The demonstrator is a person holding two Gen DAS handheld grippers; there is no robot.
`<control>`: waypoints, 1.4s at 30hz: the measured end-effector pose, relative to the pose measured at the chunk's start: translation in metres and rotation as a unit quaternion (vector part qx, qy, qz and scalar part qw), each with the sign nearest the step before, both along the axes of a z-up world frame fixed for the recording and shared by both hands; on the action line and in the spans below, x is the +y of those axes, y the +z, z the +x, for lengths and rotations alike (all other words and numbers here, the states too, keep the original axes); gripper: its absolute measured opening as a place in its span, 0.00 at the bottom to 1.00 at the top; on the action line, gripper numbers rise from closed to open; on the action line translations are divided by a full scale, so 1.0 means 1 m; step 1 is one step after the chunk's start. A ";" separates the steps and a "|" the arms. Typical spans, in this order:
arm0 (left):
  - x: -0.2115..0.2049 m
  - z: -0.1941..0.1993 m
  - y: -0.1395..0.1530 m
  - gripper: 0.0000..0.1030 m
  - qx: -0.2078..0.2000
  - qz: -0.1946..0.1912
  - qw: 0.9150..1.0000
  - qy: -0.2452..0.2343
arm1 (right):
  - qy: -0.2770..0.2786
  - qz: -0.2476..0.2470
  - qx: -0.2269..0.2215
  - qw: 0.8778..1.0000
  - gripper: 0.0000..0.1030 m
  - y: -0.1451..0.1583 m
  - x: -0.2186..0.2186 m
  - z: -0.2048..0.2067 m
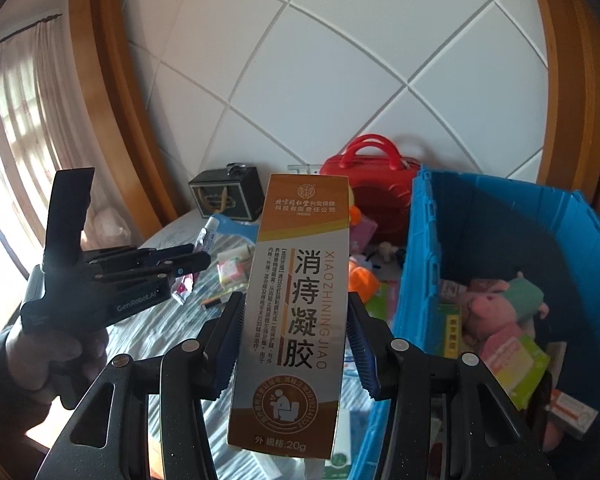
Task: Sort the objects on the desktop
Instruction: 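Lift and carry the ointment tube and cream box over the blue bin, then open both grippers to drop the tube and cream box into the bin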
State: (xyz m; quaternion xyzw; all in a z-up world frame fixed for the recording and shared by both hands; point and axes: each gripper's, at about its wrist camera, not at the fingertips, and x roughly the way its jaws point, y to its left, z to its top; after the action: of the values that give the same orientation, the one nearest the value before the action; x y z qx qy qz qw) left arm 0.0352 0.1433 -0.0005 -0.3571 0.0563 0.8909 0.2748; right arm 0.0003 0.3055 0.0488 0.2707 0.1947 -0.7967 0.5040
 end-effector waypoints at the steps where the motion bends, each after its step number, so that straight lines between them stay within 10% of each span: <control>1: 0.008 0.002 0.003 0.17 0.002 0.001 1.000 -0.006 | -0.005 -0.003 0.001 1.000 0.47 0.003 0.007 -0.003; 42: 0.287 0.081 0.056 0.17 0.046 0.001 0.968 -0.245 | -0.224 -0.056 -0.020 0.973 0.47 0.033 0.191 -0.133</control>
State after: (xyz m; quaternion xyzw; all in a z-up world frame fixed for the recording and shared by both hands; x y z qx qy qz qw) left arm 0.1159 0.4301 0.0552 -0.2911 0.1539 0.8119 0.4820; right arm -0.1329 0.4967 0.0817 0.2946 0.0739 -0.8935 0.3306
